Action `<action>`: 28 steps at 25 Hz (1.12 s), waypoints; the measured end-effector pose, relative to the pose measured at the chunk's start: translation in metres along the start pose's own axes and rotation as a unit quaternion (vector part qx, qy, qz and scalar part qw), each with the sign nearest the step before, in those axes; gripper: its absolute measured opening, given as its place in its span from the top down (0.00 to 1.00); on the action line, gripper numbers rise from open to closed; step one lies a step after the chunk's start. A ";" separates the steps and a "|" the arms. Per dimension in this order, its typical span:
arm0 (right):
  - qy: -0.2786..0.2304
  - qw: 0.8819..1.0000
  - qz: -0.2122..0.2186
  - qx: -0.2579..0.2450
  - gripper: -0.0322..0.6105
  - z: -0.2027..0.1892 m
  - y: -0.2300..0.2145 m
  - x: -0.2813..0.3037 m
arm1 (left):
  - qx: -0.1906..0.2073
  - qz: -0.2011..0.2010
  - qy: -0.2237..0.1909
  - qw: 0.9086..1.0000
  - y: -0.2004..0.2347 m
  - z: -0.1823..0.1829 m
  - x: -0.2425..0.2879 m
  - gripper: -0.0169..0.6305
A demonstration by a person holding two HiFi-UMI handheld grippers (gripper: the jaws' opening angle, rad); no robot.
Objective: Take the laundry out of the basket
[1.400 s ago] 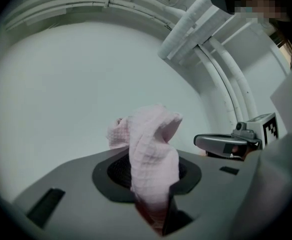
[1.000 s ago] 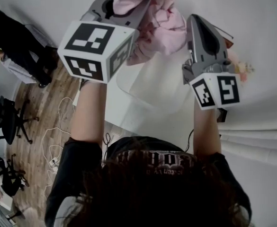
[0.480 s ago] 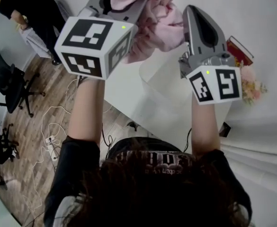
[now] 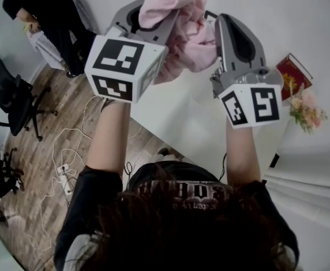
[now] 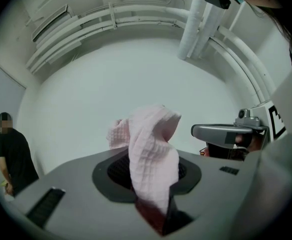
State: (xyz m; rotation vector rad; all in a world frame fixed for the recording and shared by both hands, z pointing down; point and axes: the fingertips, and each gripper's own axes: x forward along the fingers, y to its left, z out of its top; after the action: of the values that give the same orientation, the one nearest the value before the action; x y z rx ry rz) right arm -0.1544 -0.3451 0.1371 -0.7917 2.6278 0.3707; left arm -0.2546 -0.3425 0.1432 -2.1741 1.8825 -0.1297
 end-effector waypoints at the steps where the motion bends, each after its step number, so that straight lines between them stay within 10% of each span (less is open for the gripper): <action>1: 0.003 1.000 -0.001 0.002 0.91 -0.003 0.003 0.004 | -0.001 -0.001 0.000 1.000 0.004 -0.003 -0.001 0.79; 28: 0.052 0.998 -0.037 -0.006 0.91 -0.064 0.023 0.019 | -0.050 -0.006 0.014 0.999 0.034 -0.077 -0.012 0.79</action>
State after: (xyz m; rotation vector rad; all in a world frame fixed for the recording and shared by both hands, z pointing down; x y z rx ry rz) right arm -0.1998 -0.3575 0.1899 -0.9324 2.6848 0.3335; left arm -0.3074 -0.3459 0.2100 -2.2602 1.9300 -0.0698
